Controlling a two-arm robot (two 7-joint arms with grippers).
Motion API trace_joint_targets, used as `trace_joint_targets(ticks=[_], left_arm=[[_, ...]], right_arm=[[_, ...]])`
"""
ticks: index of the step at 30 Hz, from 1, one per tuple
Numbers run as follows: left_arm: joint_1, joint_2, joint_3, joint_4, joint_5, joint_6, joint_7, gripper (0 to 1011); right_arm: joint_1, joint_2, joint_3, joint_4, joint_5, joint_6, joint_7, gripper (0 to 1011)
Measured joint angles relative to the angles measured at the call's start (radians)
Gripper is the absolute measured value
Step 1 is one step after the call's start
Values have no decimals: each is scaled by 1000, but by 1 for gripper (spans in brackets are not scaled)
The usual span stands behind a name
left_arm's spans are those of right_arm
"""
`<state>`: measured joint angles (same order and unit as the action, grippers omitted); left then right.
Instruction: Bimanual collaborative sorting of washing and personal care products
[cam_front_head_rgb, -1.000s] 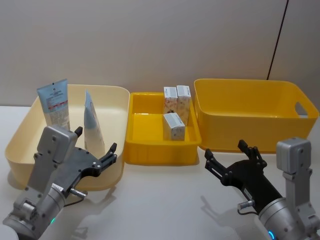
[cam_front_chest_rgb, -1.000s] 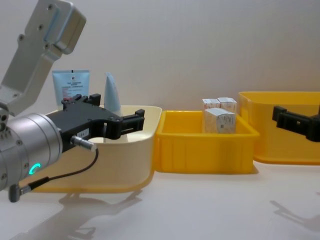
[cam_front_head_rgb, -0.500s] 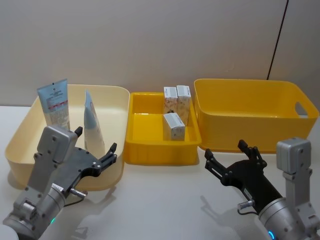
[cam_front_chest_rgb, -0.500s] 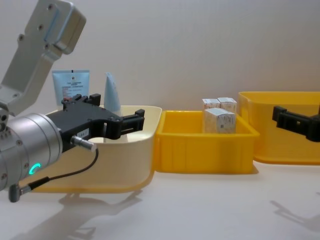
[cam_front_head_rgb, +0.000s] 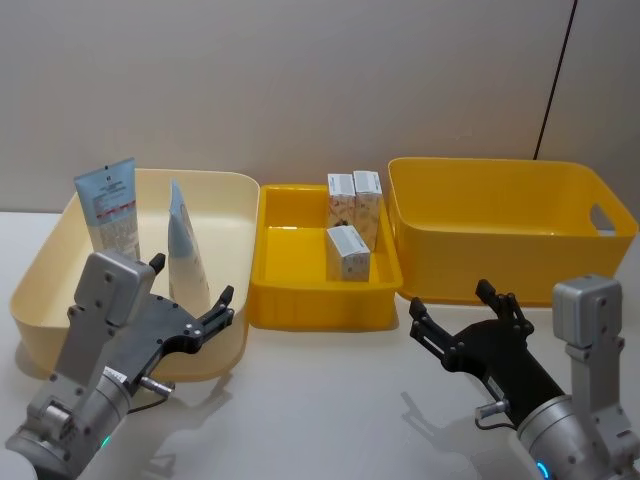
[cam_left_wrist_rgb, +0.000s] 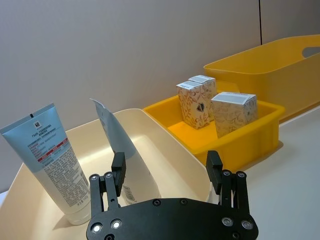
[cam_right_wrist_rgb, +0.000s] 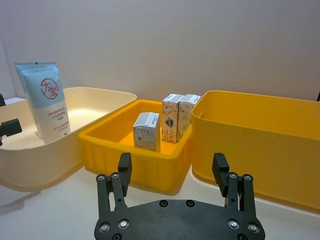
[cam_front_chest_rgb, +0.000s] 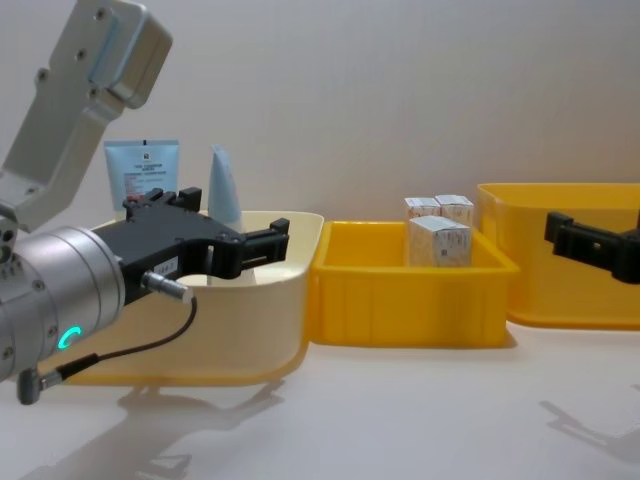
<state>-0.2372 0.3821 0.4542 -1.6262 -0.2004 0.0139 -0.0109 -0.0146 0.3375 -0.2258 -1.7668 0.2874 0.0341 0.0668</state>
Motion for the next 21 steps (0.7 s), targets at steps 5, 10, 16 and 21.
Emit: trace_joint_targets(ticks=[5,10,16,21], left_arm=[[0,0,0,0,0,0,0,1002],[0,0,0,0,0,0,0,1002],[0,0,0,0,0,0,0,1002],[0,0,0,0,0,0,0,1002]], right_arm=[[0,0,0,0,0,0,0,1001],[0,0,0,0,0,0,0,1001],[7,-1,-5,-1,-7,6,0,1001],[34,-5,-23,-5,-30,33,-1,1001]])
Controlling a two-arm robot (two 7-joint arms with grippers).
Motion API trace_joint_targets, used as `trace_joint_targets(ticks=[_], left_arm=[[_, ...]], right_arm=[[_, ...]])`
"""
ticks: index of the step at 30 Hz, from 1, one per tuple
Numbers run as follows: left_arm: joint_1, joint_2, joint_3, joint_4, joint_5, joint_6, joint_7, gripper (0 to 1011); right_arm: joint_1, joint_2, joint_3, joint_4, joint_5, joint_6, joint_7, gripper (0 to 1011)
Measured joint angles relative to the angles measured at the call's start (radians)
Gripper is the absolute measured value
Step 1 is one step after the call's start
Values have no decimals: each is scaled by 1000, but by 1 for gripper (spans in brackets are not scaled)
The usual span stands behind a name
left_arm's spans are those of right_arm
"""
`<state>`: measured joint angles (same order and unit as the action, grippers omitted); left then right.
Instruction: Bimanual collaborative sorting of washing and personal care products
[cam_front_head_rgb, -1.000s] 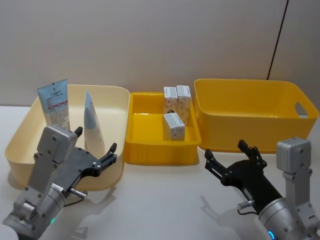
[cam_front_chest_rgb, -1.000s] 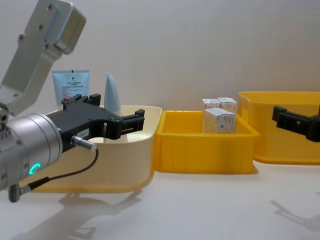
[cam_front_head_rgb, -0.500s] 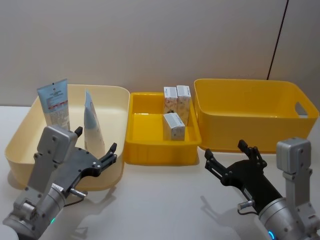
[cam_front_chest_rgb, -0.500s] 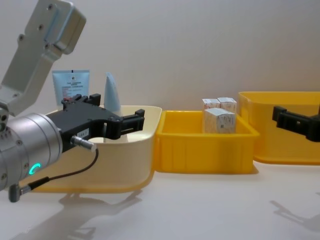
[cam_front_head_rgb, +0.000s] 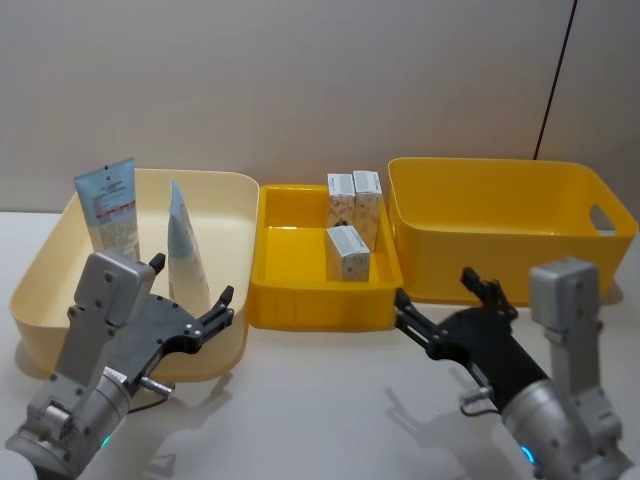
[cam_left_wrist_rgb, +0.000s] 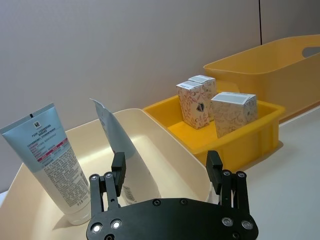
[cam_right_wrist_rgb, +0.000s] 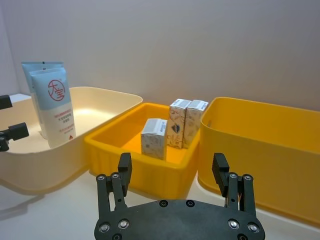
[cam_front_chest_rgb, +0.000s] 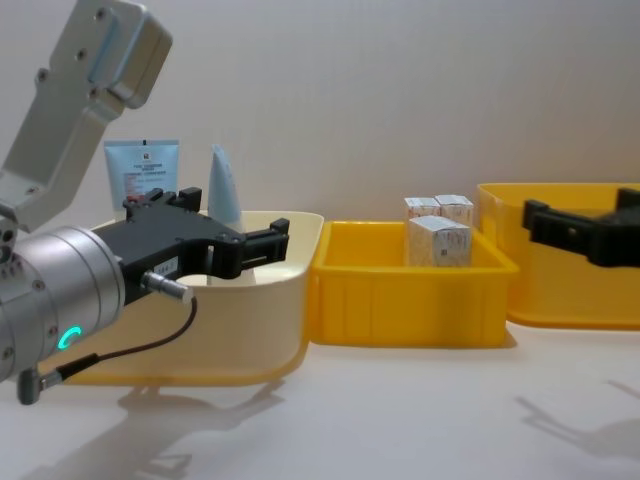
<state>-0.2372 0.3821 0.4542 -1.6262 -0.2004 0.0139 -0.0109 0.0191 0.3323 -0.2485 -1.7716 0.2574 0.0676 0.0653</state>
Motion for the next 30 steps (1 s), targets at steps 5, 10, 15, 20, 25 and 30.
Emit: trace_joint_targets(ticks=[5,10,15,20,25,30], left_arm=[[0,0,0,0,0,0,0,1002],[0,0,0,0,0,0,0,1002],[0,0,0,0,0,0,0,1002],[0,0,0,0,0,0,0,1002],[0,0,0,0,0,0,0,1001],[0,0,0,0,0,0,0,1002]], right_arm=[[47,-11,-30,-4,-35,61,-9,1001],[115,-34,-67,-5,-72,158,-22,1001],[178,-63,-90,4,-99,257,-39,1001],[229,-89,-99,23,-117,341,-56,1001],[284,-120,-98,57,-127,431,-74,1001],[326,-146,-88,97,-127,490,-80,1001]])
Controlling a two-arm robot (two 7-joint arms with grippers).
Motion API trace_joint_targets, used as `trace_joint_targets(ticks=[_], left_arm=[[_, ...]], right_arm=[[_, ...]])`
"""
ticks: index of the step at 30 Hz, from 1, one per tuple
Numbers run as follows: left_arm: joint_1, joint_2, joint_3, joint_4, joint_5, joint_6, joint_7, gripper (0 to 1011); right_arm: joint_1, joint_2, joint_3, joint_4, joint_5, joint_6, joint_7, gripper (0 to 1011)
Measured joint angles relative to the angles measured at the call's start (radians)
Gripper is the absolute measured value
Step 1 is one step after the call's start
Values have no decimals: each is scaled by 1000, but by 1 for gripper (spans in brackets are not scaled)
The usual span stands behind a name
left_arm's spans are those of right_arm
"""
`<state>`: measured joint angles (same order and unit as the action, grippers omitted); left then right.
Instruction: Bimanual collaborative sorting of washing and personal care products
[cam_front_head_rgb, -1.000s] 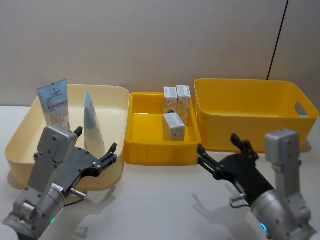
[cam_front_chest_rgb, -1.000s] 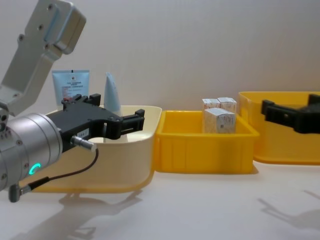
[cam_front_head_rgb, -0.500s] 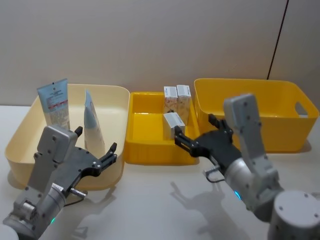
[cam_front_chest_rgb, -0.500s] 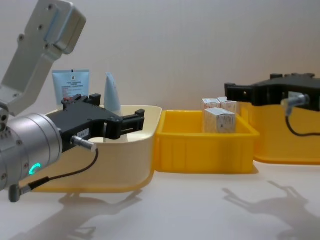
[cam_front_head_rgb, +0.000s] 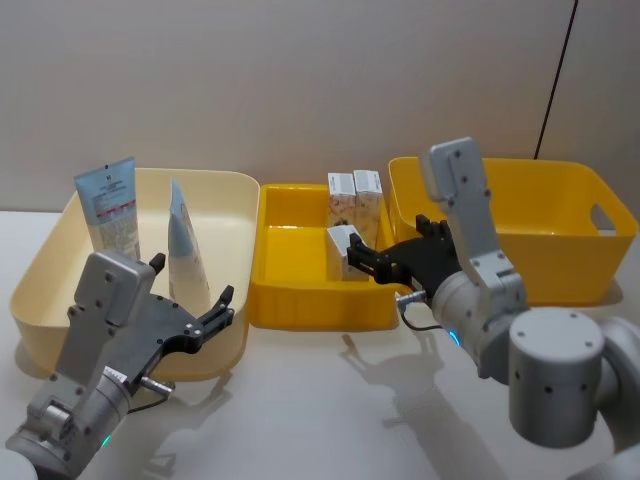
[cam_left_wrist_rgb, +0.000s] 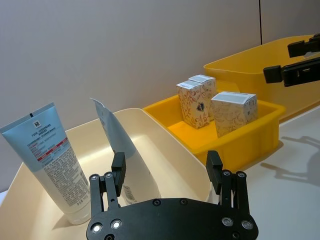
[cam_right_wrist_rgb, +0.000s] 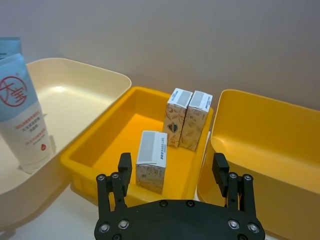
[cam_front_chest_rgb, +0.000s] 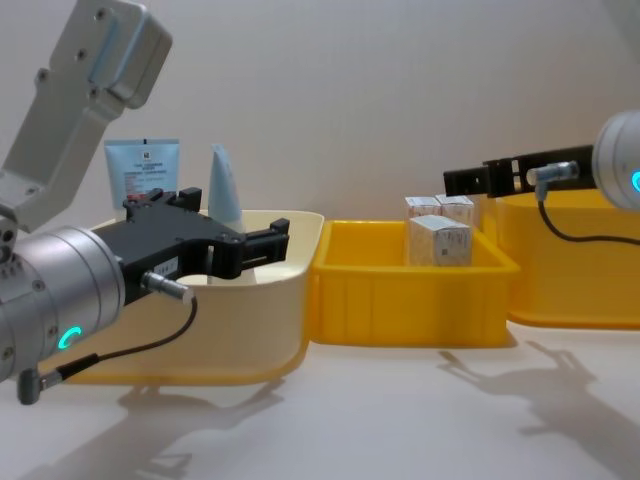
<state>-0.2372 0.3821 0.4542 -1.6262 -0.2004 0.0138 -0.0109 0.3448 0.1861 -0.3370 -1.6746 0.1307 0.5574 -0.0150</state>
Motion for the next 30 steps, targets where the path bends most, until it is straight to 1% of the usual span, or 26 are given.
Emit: trace_joint_targets(ticks=[3,5,7,16,23,30], left_arm=[[0,0,0,0,0,0,0,1002],[0,0,0,0,0,0,0,1002],[0,0,0,0,0,0,0,1002],[0,0,0,0,0,0,0,1002],[0,0,0,0,0,0,0,1002],[0,0,0,0,0,0,0,1002]], right_arm=[[33,-25,9,43,4,32,-3,1001],[42,-32,12,56,7,41,-4,1001],[58,-49,17,82,12,52,-3,1001],[115,-107,31,185,35,67,7,1001],[145,-131,31,243,38,66,12,1001],[177,-140,7,307,8,53,12,1001]])
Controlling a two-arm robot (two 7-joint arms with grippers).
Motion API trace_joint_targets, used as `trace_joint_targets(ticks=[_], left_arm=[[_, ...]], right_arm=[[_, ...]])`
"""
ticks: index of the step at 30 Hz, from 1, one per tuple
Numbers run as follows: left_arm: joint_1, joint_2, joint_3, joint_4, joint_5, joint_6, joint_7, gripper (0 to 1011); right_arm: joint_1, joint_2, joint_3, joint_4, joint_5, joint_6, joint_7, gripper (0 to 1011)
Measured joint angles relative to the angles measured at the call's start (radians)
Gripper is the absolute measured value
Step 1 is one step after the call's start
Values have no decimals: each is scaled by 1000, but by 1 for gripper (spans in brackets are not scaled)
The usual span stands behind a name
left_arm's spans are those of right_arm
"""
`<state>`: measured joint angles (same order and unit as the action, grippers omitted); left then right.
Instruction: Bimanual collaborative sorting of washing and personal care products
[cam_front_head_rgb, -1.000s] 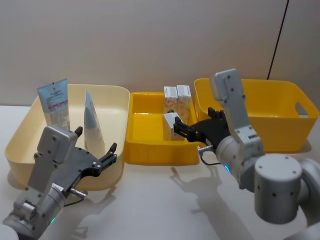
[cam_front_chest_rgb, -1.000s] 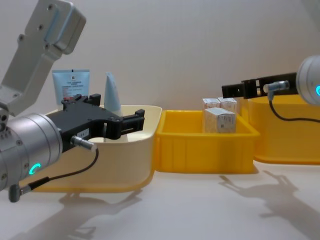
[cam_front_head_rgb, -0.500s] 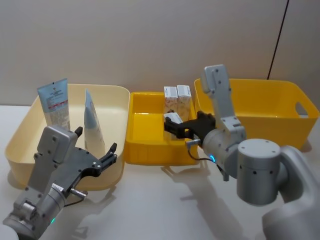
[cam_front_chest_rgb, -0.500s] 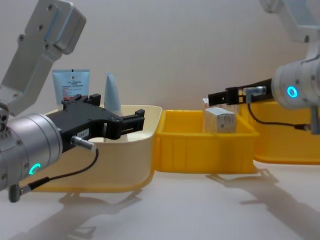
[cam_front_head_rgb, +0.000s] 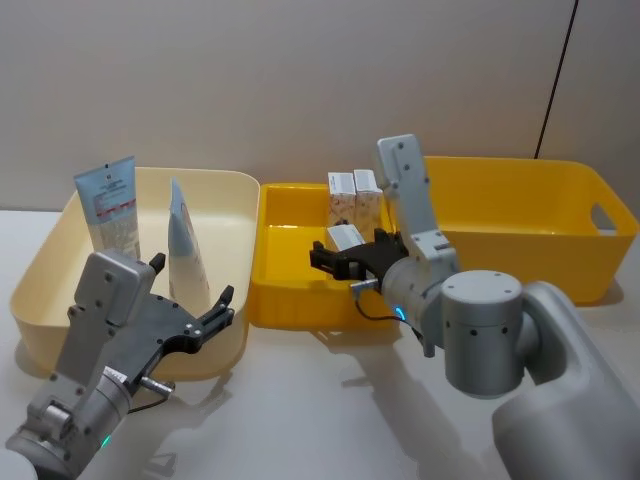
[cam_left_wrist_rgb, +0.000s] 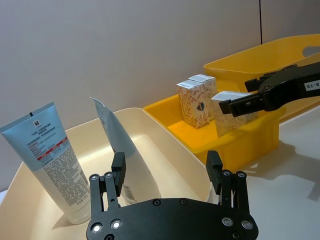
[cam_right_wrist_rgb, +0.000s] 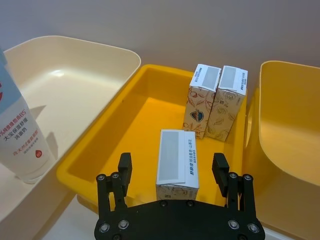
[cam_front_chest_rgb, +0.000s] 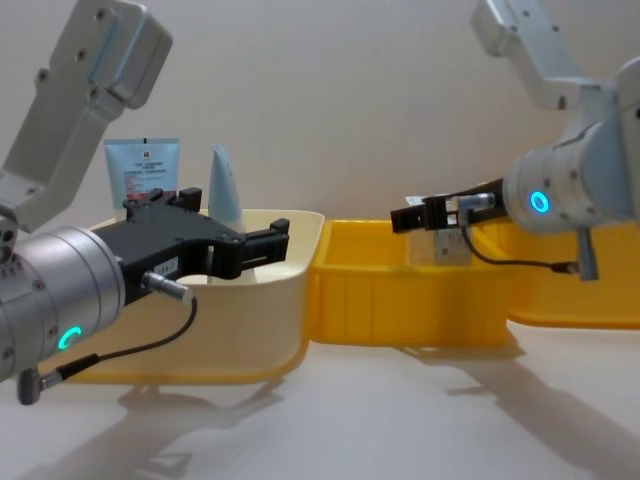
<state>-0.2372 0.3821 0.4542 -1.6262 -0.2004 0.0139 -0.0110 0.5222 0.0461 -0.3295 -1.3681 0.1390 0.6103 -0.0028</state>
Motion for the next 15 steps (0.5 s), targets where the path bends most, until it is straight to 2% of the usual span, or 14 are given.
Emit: trace_joint_targets(ticks=[15], left_arm=[[0,0,0,0,0,0,0,1002]], right_arm=[[43,-8,-41,86,-50,-43,-1,1001]])
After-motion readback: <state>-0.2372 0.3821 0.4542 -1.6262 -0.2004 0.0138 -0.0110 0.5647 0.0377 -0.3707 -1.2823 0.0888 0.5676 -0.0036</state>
